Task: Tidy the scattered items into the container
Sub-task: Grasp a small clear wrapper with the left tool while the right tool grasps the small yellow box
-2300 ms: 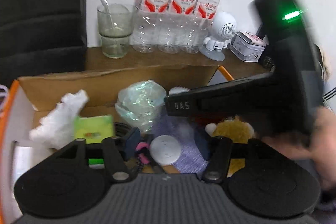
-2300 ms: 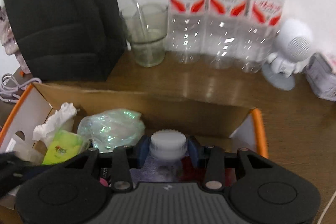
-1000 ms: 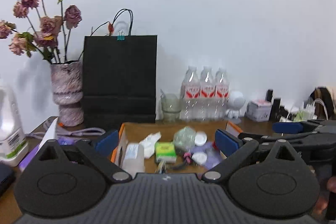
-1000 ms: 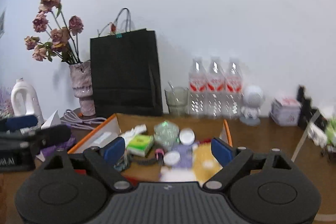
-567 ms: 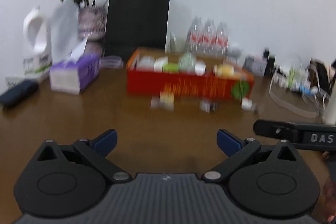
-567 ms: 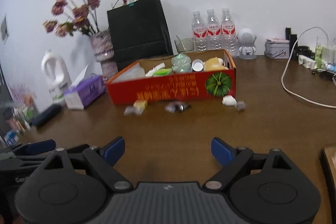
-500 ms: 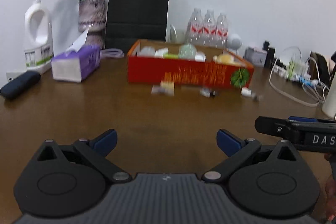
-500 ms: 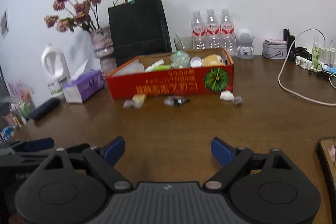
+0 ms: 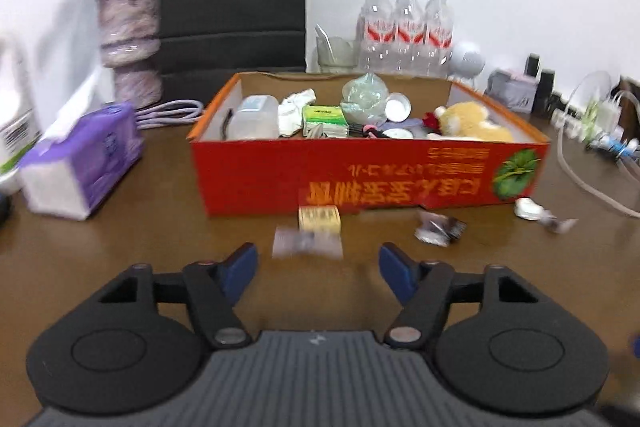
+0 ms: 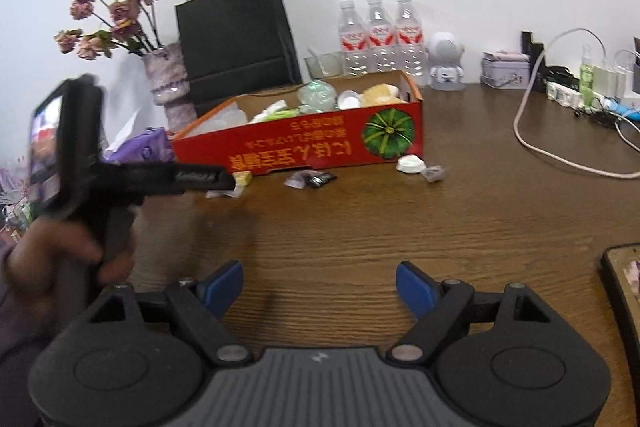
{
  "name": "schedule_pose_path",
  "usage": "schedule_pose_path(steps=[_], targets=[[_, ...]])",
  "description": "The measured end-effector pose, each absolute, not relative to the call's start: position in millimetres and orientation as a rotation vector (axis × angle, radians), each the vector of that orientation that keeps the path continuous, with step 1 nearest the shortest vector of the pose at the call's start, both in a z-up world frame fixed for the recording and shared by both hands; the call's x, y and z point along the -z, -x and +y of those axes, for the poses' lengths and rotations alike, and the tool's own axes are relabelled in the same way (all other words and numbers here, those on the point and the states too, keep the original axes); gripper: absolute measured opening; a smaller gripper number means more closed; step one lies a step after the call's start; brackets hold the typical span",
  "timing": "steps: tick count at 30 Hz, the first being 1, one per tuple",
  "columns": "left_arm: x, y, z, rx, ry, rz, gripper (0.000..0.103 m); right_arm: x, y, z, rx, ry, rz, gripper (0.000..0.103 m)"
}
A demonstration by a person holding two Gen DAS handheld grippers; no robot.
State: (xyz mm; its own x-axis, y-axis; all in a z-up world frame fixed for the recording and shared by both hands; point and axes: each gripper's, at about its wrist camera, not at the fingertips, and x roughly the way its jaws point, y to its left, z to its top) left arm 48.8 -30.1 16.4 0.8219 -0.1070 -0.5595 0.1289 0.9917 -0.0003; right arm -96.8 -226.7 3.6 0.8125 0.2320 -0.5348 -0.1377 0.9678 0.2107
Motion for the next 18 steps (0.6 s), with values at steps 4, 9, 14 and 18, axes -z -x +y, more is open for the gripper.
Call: schedule_pose_path(steps=[4, 9, 14, 18], targets=[[-8.2, -68.8, -23.3, 0.122, -0.031, 0.607, 0.058, -6.0, 90.7, -230.7, -0.194, -0.156, 0.579, 0.083], [-0.5, -79.3, -14.1, 0.136, -0.013, 0.654, 0.035, -17.1, 52.2, -219.1, -0.232, -0.119, 0.552, 0.083], [0.8, -73.7, -19.4, 0.171, -0.089, 0.638, 0.023, -24.1, 1.8, -194.4, -0.276, -0.102, 0.533, 0.078], [-0.7, -66.0, -4.0, 0.177, -0.081, 0.639, 0.022, -23.5, -35.7, -165.1, -0.320, -0.072, 0.563, 0.077]])
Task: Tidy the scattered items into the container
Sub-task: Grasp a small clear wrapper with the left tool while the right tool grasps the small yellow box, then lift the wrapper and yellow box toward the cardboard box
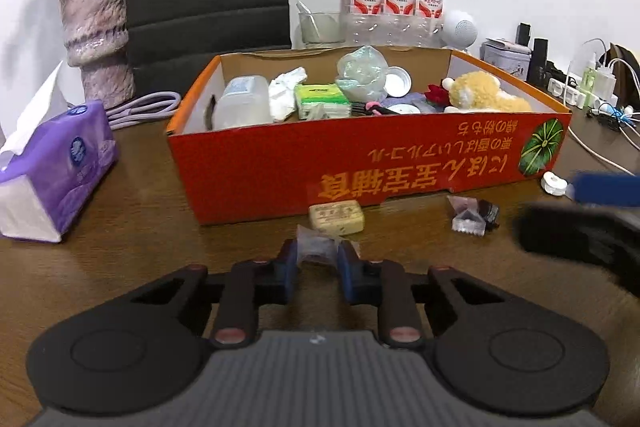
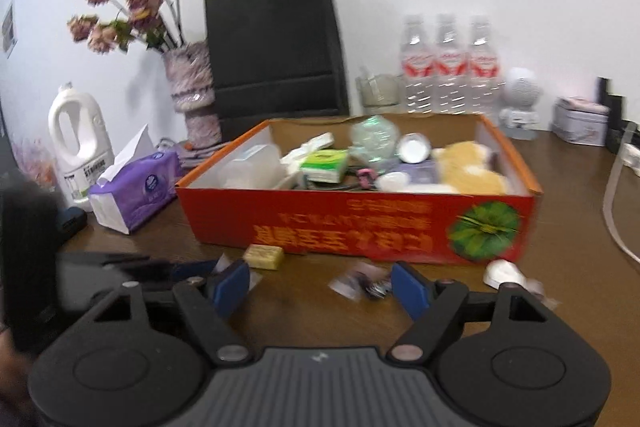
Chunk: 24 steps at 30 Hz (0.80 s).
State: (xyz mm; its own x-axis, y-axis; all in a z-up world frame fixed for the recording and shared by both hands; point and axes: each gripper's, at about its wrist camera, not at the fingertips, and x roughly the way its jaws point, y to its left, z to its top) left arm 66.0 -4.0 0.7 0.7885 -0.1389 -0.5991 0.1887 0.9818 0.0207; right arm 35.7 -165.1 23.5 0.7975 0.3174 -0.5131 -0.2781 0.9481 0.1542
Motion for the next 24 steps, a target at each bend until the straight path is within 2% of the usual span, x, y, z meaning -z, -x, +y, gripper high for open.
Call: schedule_pose_path(steps=[5, 7, 9, 13, 14, 15, 19, 24], targets=[[-3.6, -62.6, 36.9, 0.144, 0.009, 0.659, 0.022, -13.1, -78.2, -122.0, -0.381, -0.028, 0.626, 0.076], [-5.4, -63.0, 51.4, 0.104, 0.040, 0.665, 0.021, -3.8, -92.7, -103.6, -0.369, -0.004, 0.660, 0.069], [-7.6, -63.8, 64.2, 0.071, 0.076, 0.662, 0.020, 4.6, -101.3, -86.4, -0.321, 0.037, 0.685, 0.056], [-6.9, -69.3, 76.6, 0.036, 0.108, 0.664, 0.020, 13.3, -98.8, -68.3, -0.260, 0.094, 0.665, 0.049], [-7.0, -69.7, 77.7, 0.034, 0.110, 0.664, 0.020, 13.0, -99.1, -68.1, -0.263, 0.082, 0.667, 0.037], [-7.3, -69.6, 78.2, 0.034, 0.113, 0.663, 0.020, 12.6, -98.8, -68.0, -0.266, 0.075, 0.663, 0.030], [-7.8, -66.6, 74.3, 0.052, 0.089, 0.646, 0.017, 7.6, -90.2, -74.3, -0.293, 0.069, 0.664, 0.030], [-14.3, -55.6, 60.6, 0.100, 0.044, 0.561, 0.014, -15.2, -43.2, -112.7, -0.289, -0.004, 0.558, 0.030]])
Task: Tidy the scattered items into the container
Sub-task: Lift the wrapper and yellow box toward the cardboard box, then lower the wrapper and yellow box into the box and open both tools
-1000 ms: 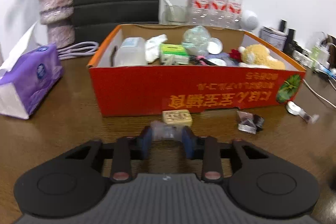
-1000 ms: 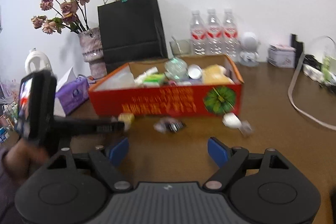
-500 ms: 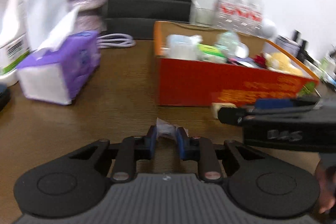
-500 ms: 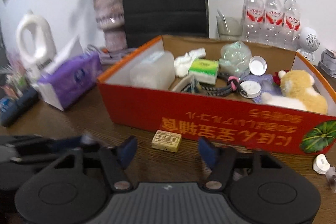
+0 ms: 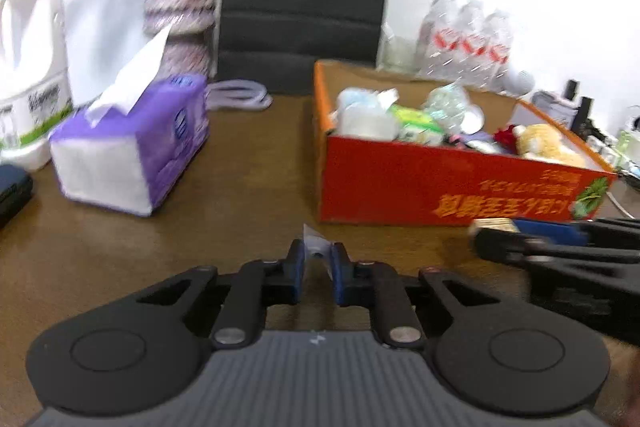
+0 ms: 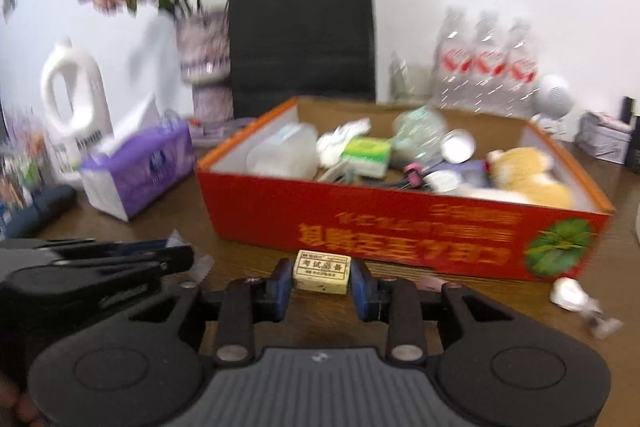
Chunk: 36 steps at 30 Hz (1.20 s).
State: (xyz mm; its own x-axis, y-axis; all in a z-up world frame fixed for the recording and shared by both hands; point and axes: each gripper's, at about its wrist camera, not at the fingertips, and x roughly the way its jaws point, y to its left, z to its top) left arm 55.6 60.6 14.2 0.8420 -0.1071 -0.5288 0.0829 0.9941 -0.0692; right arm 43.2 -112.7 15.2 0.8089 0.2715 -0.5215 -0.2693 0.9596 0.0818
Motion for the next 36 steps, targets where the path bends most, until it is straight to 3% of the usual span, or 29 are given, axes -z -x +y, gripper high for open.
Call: schedule_pose_path(steps=[6, 10, 15, 20, 28, 36], targets=[[-23.6, -29.5, 41.8, 0.147, 0.051, 0.495, 0.011, -28.6, 10.6, -160.7, -0.232, -0.045, 0.516, 0.030], [-27.9, 29.1, 17.5, 0.176, 0.140, 0.452, 0.011, -26.9, 42.2, -185.4, -0.214, -0.054, 0.499, 0.030], [-40.3, 91.5, -24.5, 0.256, -0.043, 0.261, 0.011, -14.1, 74.3, -200.3, -0.247, -0.102, 0.497, 0.030], [-54.1, 98.7, -40.1, 0.302, -0.060, 0.257, 0.011, -11.4, 93.3, -205.6, -0.286, -0.137, 0.460, 0.030], [-78.1, 28.8, -27.8, 0.251, -0.011, 0.322, 0.011, -38.0, 65.0, -229.5, -0.295, -0.146, 0.406, 0.030], [-105.0, -142.4, -24.3, 0.150, -0.142, 0.523, 0.011, -86.8, -55.9, -233.1, -0.336, -0.181, 0.431, 0.030]])
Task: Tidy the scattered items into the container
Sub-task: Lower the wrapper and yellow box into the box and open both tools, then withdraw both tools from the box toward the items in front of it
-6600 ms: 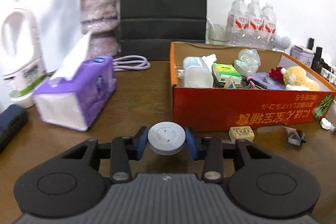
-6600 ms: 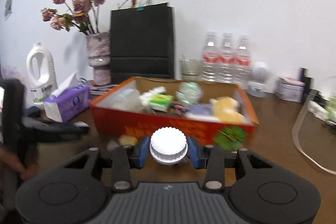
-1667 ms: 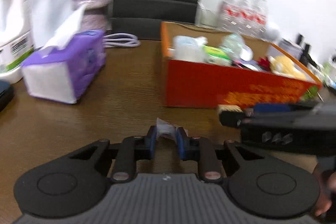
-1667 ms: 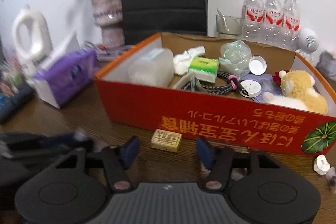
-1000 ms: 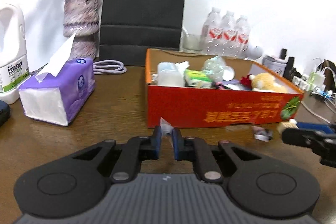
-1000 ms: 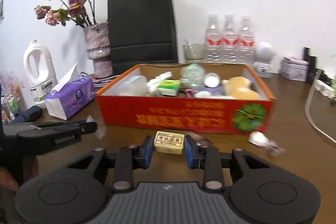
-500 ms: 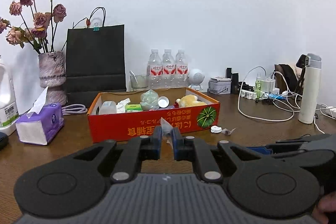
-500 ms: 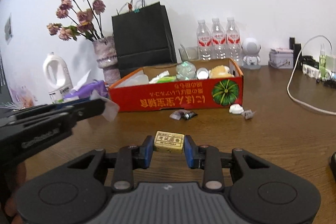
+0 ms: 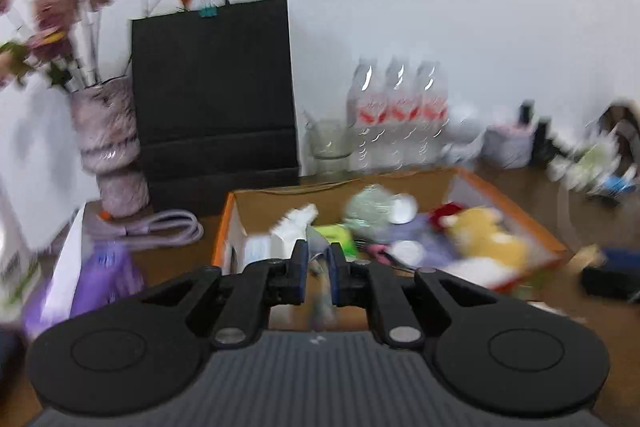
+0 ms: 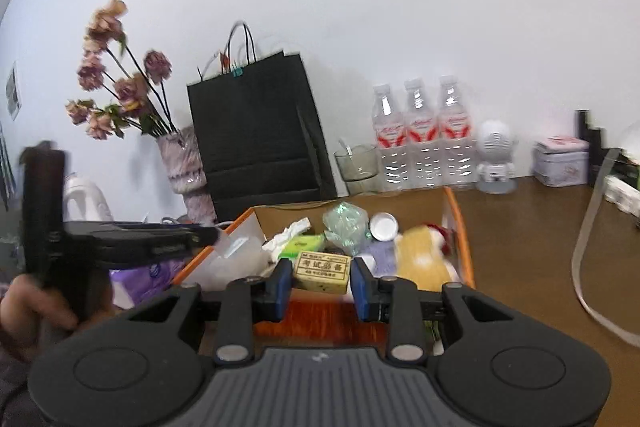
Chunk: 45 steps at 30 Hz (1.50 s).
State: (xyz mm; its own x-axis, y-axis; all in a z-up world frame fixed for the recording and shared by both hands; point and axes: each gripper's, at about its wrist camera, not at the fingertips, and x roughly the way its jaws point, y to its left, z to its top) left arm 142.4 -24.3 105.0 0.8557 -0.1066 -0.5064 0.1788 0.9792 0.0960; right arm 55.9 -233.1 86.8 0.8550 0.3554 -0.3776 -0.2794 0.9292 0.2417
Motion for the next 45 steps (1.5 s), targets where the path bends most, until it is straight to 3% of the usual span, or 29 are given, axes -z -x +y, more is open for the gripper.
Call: schedule_pose_path(steps=[9, 16, 23, 25, 27, 30, 33, 37, 40, 43, 45], targets=[[-79.5, -252.7, -25.7, 0.180, -0.168, 0.773, 0.013, -76.3, -243.9, -202.7, -0.392, -0.256, 0.791, 0.030], [-82.3, -258.2, -16.7, 0.210, -0.135, 0.755, 0.025, -33.2, -301.5, -162.2, -0.376, -0.125, 0.979, 0.034], [-83.0, -273.2, -0.5, 0.167, -0.073, 0.799, 0.029, -44.3, -305.8, -173.1, -0.396, -0.226, 0.969, 0.046], [-84.7, -273.8, 2.8, 0.150, -0.057, 0.812, 0.040, -53.4, -304.9, -178.0, -0.373, -0.219, 0.961, 0.046], [-88.6, -272.9, 5.2, 0.117, -0.036, 0.824, 0.068, -63.3, -302.1, -185.1, -0.343, -0.202, 0.951, 0.047], [-93.2, -268.5, 6.3, 0.088, -0.023, 0.846, 0.081, -75.4, -294.4, -199.5, -0.285, -0.171, 0.953, 0.051], [-96.2, -253.0, 5.0, 0.051, -0.039, 0.821, 0.085, -85.9, -280.3, -216.5, -0.270, -0.155, 0.983, 0.066], [-103.0, -223.6, 6.3, 0.013, 0.006, 0.766, 0.088, -97.4, -250.7, -232.8, -0.246, -0.132, 0.960, 0.070], [-104.4, -180.9, 1.3, -0.037, -0.003, 0.583, 0.093, -104.3, -214.8, -238.8, -0.207, -0.089, 0.778, 0.072], [-91.4, -125.4, -0.3, -0.014, 0.036, 0.351, 0.098, -97.7, -162.7, -242.4, -0.203, -0.007, 0.509, 0.081], [-81.4, -103.4, -3.6, 0.016, 0.047, 0.316, 0.098, -86.7, -143.3, -247.2, -0.216, -0.054, 0.469, 0.081]])
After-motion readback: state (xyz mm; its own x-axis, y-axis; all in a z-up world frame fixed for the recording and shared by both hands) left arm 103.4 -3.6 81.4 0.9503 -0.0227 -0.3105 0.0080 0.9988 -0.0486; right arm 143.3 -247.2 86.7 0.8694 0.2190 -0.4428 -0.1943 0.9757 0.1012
